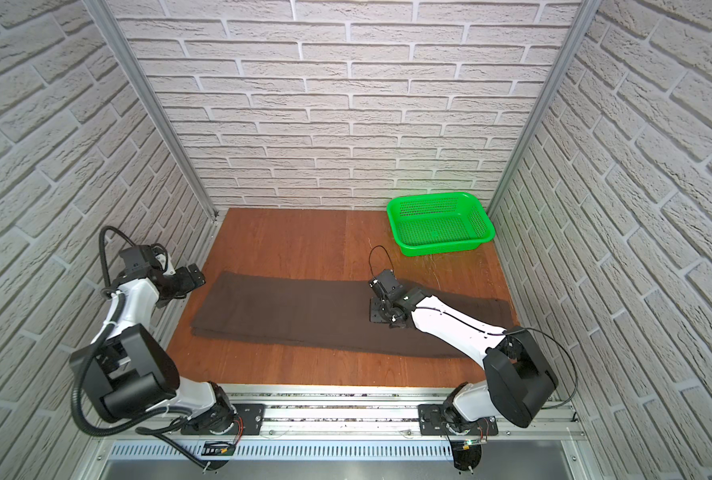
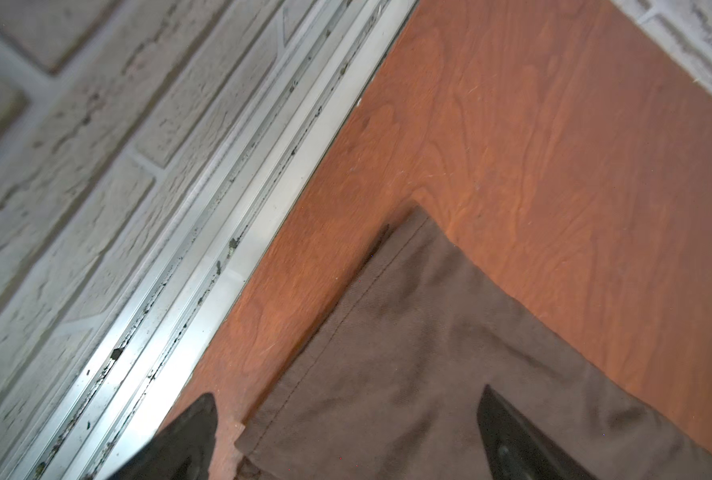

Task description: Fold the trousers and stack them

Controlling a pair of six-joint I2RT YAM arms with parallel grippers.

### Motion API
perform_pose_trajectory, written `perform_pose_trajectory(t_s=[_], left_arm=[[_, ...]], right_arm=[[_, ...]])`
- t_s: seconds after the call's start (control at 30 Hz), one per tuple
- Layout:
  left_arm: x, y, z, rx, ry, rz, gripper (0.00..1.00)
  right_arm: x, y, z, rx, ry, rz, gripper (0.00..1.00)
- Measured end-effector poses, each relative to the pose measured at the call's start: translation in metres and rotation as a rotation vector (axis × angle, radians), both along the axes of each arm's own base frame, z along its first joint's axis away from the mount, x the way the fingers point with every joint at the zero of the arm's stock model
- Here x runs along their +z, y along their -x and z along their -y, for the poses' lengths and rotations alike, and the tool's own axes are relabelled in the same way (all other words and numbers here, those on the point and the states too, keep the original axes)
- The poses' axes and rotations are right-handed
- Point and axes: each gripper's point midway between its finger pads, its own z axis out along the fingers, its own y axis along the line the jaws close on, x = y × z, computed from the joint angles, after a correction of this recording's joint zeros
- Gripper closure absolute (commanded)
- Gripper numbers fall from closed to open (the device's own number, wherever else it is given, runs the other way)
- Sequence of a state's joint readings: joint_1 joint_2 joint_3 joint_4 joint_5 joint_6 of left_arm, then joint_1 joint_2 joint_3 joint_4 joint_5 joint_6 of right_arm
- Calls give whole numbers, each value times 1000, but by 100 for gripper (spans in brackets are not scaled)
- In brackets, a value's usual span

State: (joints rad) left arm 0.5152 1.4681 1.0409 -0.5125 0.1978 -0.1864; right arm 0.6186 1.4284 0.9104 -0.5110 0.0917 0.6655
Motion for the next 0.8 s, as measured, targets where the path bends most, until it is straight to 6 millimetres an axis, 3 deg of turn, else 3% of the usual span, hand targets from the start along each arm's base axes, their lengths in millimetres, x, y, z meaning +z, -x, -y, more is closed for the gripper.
perform_pose_trajectory(t_s=[0.07, 0.17, 0.23, 0.37, 0.4, 0.43, 0.47, 0.67, 0.8], left_arm=[[-15, 0, 0, -19, 10, -32, 9], [-31, -5, 0, -55, 33, -60, 35], [-39, -9, -3, -76, 65, -80, 37], [-49, -21, -13, -91, 91, -92, 34], [-51, -23, -13, -96, 96, -95, 30], [-53, -23, -13, -100, 98, -97, 21], [-54, -23, -13, -106, 101, -101, 3], [-67, -25, -12, -126, 119, -128, 2], [-83, -24, -9, -141, 152, -156, 7]], right_arm=[[-1, -1, -3, 8, 3, -1, 72], [-5, -3, -5, 17, 12, -10, 72], [-7, -4, -7, 22, 17, -17, 72], [-10, -6, -9, 28, 25, -27, 72], [-11, -7, -10, 30, 28, -28, 72], [-12, -8, -11, 32, 30, -29, 72], [-12, -10, -12, 33, 32, -30, 72], [-15, -16, -13, 30, 54, -30, 73], [-23, -21, -15, 25, 75, -43, 73]])
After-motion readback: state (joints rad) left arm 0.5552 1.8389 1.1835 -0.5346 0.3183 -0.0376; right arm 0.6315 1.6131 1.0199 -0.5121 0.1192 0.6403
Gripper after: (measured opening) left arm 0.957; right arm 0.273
